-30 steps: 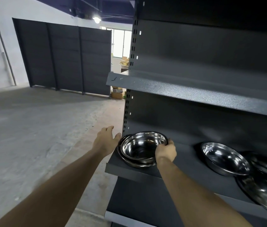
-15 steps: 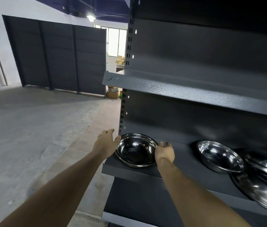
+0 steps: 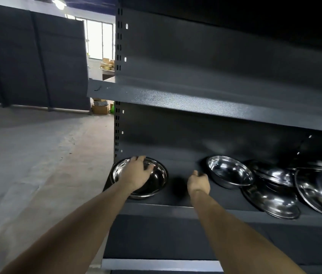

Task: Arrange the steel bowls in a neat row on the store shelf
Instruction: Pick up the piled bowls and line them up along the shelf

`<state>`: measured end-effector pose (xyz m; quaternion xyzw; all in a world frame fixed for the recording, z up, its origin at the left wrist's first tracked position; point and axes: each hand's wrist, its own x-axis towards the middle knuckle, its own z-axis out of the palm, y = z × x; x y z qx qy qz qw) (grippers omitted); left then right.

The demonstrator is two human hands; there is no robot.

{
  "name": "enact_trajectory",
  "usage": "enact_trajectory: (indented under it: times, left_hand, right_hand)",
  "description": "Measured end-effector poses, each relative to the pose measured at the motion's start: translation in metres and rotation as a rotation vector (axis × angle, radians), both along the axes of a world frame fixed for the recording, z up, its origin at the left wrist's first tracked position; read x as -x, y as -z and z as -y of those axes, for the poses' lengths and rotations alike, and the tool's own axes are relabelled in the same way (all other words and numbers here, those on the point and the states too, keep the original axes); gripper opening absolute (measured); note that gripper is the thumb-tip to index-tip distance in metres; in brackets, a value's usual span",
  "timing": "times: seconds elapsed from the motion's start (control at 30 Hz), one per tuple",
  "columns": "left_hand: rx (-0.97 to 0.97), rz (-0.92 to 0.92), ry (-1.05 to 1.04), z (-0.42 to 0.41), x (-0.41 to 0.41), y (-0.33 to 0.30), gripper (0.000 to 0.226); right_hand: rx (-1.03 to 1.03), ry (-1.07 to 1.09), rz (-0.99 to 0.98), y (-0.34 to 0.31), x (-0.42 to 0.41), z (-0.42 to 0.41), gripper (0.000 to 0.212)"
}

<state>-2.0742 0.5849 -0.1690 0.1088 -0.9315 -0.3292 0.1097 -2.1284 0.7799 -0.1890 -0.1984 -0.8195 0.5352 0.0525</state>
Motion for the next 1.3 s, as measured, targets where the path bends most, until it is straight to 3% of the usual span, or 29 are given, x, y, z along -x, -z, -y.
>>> enact_trajectory:
  times: [0.27, 0.53, 0.73, 1.0, 1.3]
  left_hand:
    - [0.007, 0.038, 0.192, -0.066, 0.027, 0.004, 0.059]
    - [0.055, 0.119, 0.285, -0.123, 0.048, 0.01, 0.06]
    - [0.073, 0.125, 0.281, -0.172, 0.066, 0.011, 0.058]
    - [0.068, 0.144, 0.202, -0.238, 0.084, 0.016, 0.055]
    - [0.093, 0.159, 0.138, -0.268, 0.092, 0.018, 0.058]
  right_hand:
    - [-0.039, 0.14, -0.016, -0.004, -0.011, -0.056, 0.044]
    - [-0.422, -0.102, 0.043, 0.0, -0.016, -0.115, 0.04]
    - [-0.579, -0.224, 0.084, 0.004, 0.001, -0.165, 0.041]
    - [-0.637, -0.303, 0.04, 0.003, 0.037, -0.235, 0.045]
    - [-0.775, -0.389, -0.016, 0.007, 0.071, -0.268, 0.052]
